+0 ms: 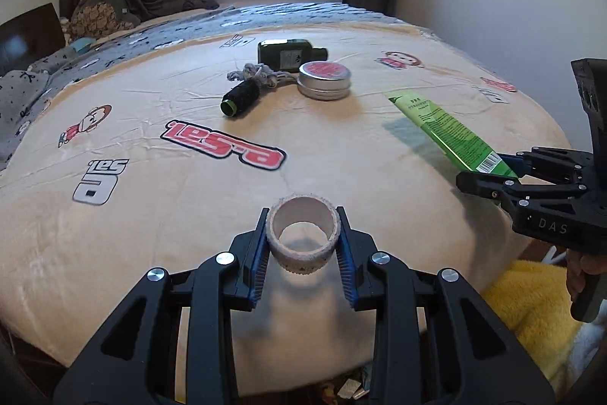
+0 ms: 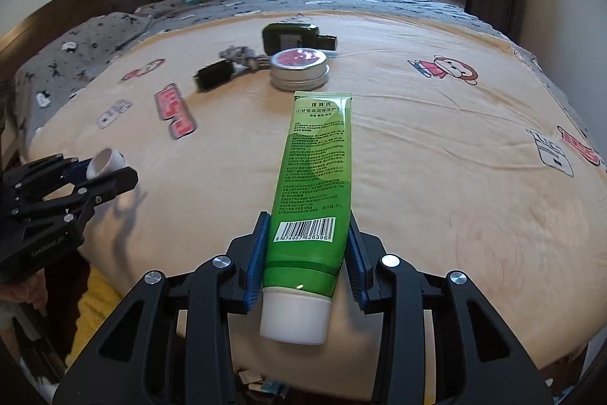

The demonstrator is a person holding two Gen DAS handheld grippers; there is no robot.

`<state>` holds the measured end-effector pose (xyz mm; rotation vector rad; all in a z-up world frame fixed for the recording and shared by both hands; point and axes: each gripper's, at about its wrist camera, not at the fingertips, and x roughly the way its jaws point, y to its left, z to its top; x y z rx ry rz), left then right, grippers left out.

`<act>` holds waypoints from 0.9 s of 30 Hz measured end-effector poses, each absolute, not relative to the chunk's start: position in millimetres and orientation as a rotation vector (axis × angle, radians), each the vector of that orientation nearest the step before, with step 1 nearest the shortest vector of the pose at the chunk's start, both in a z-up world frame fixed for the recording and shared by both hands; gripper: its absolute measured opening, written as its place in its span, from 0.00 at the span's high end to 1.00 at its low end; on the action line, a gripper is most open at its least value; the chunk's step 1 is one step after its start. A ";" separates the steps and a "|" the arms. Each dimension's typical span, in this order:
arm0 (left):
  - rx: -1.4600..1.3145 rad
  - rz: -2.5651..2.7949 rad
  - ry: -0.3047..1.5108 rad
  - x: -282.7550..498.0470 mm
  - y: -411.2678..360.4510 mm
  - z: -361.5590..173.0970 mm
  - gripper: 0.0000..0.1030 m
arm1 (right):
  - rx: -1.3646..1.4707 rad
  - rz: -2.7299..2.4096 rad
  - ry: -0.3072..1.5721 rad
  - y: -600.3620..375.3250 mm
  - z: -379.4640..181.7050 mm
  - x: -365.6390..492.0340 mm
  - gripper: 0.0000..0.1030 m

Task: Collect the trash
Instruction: 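Grasp the tape roll with left tool while right tool grasps green tube, then lower tape roll and green tube into the bin and open both tools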

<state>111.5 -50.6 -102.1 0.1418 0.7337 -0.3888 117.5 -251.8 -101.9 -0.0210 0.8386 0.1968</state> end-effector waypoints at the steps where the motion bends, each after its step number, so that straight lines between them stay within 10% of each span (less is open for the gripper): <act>1: 0.146 -0.399 0.728 101.1 -48.8 -99.5 0.71 | -0.020 0.205 0.828 -251.4 -99.0 107.2 0.63; 27: 0.136 -0.504 1.062 3.4 -28.9 -205.7 0.71 | 0.036 0.326 1.017 -204.7 -171.5 -4.4 0.63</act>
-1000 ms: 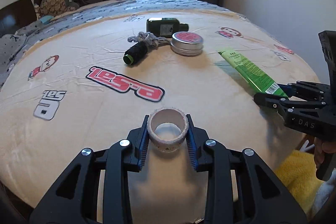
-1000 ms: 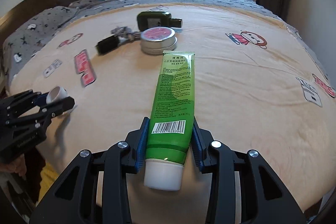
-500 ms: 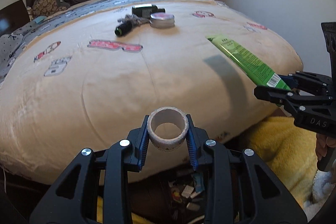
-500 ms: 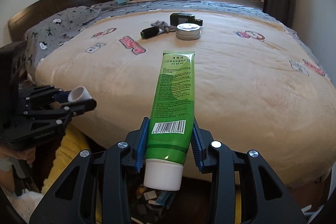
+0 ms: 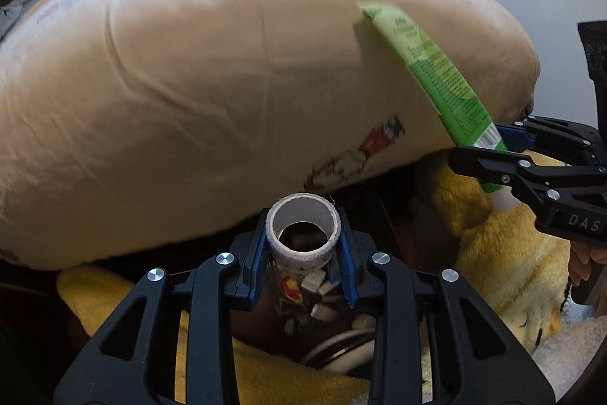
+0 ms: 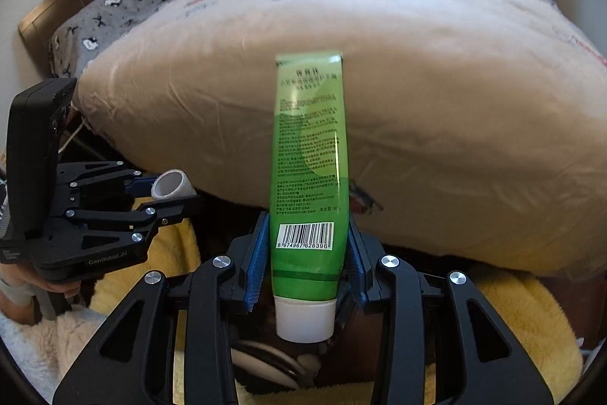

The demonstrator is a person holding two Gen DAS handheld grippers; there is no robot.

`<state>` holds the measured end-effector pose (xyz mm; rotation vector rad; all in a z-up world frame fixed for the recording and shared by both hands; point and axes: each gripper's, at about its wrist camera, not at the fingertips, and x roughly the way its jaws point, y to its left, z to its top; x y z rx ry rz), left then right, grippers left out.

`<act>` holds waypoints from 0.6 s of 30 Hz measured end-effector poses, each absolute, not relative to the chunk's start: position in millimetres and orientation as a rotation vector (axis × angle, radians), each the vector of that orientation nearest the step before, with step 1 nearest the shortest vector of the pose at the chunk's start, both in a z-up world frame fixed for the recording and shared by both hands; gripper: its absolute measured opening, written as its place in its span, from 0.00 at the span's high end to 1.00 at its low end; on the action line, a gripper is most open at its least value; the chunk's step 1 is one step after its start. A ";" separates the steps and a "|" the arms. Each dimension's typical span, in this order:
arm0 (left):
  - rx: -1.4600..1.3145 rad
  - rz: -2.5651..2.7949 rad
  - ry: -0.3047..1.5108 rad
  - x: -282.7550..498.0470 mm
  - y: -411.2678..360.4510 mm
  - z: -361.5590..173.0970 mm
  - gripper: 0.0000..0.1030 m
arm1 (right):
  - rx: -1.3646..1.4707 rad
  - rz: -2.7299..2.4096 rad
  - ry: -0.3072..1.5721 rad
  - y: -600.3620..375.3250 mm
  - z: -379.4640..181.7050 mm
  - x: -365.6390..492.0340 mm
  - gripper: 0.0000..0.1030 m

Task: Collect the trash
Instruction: 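Lower tape roll and green tube into the bin and open both tools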

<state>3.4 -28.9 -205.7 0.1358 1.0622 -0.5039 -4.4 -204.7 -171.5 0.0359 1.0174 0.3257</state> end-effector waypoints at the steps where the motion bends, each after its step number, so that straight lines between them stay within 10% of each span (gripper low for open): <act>1: 0.134 -0.510 1.084 3.8 -29.4 -213.5 0.71 | 0.046 0.331 1.035 -204.7 -177.6 -4.2 0.64; 16: 0.168 -0.556 1.298 9.1 -50.0 -284.1 0.70 | 0.027 0.314 1.224 -189.6 -243.0 7.8 0.78; 18: 0.181 -0.540 1.303 10.4 -50.5 -285.3 0.56 | 0.025 0.307 1.222 -191.6 -242.1 8.9 0.75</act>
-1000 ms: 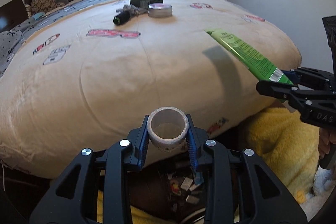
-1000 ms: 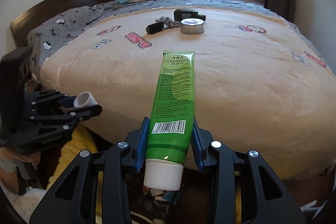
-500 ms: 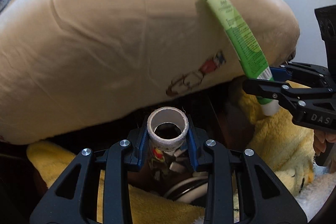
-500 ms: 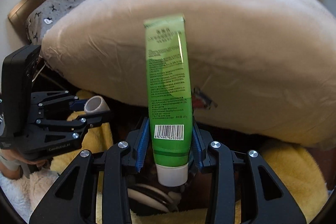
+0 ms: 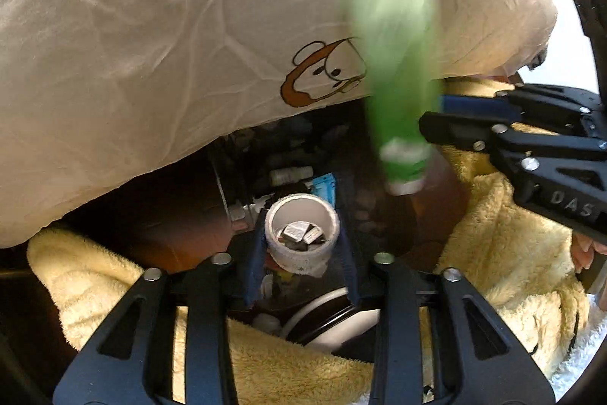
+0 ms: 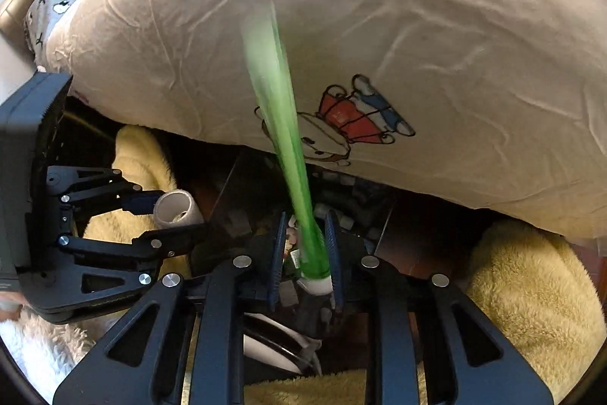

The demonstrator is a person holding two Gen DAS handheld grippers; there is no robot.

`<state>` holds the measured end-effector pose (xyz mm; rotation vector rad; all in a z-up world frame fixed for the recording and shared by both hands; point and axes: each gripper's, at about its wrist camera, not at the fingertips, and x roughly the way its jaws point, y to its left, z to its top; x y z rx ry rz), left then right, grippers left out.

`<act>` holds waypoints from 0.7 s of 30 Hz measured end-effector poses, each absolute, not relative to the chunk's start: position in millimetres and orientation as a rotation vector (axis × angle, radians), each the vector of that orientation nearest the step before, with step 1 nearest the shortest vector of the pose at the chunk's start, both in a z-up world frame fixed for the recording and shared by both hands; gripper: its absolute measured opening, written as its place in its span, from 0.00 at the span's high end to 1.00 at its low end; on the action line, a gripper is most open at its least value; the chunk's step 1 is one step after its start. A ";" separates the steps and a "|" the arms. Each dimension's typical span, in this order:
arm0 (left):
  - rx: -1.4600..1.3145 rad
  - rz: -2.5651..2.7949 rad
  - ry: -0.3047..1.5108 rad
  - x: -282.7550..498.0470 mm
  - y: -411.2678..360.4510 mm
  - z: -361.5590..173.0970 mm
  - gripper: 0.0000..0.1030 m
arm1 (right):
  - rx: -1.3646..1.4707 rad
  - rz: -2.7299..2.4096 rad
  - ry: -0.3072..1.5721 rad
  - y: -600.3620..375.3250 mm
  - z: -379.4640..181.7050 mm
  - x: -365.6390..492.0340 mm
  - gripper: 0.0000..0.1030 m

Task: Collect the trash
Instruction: 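Lower tape roll and green tube into the bin and open both tools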

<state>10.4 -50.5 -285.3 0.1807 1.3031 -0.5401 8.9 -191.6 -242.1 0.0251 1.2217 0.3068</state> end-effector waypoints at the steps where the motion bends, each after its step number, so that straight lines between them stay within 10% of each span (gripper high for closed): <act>1: 0.186 -0.533 1.299 11.3 -51.2 -284.7 0.52 | 0.024 0.301 1.222 -192.4 -241.2 8.8 0.63; 9: 0.194 -0.502 1.237 13.2 -41.6 -262.2 0.17 | 0.077 0.263 1.159 -215.9 -221.9 7.2 0.33; 13: 0.205 -0.485 1.181 15.8 -29.8 -241.8 0.10 | 0.109 0.267 1.093 -217.9 -195.6 7.5 0.11; 21: 0.187 -0.415 1.008 35.7 -9.6 -173.3 0.08 | 0.048 0.228 0.910 -226.6 -128.9 29.3 0.05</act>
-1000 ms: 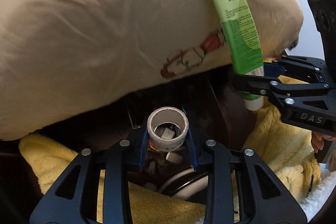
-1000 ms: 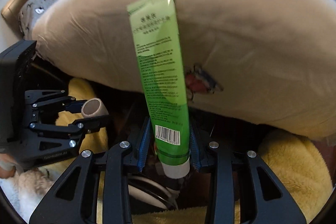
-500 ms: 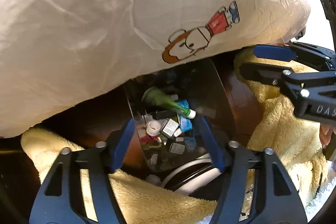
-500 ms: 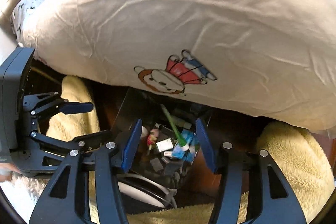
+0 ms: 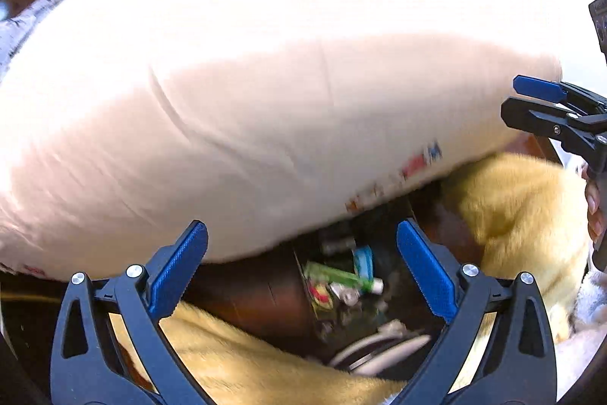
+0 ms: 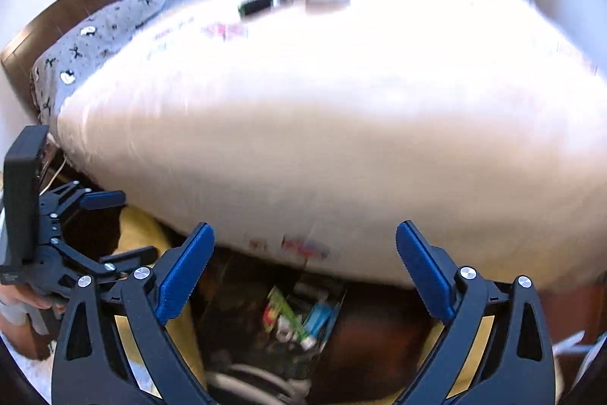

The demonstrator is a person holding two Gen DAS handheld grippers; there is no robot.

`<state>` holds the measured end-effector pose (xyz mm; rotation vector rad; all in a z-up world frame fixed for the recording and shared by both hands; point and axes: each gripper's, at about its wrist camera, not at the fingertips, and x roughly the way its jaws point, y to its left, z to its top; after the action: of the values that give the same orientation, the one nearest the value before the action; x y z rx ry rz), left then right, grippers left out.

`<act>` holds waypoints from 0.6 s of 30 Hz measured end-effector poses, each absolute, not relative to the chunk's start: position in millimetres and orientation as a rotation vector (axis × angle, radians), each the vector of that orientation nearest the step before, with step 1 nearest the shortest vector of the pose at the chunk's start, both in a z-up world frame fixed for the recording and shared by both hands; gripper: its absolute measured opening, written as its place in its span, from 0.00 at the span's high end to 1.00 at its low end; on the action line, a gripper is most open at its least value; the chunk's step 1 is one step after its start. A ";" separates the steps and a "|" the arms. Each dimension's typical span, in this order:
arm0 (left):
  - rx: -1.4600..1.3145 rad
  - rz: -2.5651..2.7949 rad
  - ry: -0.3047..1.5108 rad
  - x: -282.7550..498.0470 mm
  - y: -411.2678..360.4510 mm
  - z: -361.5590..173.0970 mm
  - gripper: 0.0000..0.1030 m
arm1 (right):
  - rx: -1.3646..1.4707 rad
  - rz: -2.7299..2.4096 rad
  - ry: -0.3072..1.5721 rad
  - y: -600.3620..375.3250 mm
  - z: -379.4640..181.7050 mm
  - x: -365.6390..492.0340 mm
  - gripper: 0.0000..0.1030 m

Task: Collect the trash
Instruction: 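Lower tape roll and green tube into the bin and open both tools, then grasp the black spool with left tool while right tool grasps pink-lidded tin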

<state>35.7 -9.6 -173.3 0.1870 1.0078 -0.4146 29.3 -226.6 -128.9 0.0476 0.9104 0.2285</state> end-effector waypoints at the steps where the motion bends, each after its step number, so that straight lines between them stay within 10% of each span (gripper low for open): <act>1: 0.183 -0.407 0.986 41.2 -7.8 -164.8 0.08 | 0.036 0.220 0.894 -233.2 -124.3 36.3 0.05; 18: 0.129 -0.303 0.831 227.9 -19.0 -102.9 0.17 | 0.014 0.164 0.826 -228.3 -90.1 244.4 0.06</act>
<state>227.9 -19.0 -102.9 0.1289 0.8312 -0.3030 244.4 -228.3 -90.1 0.0138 0.8259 0.1641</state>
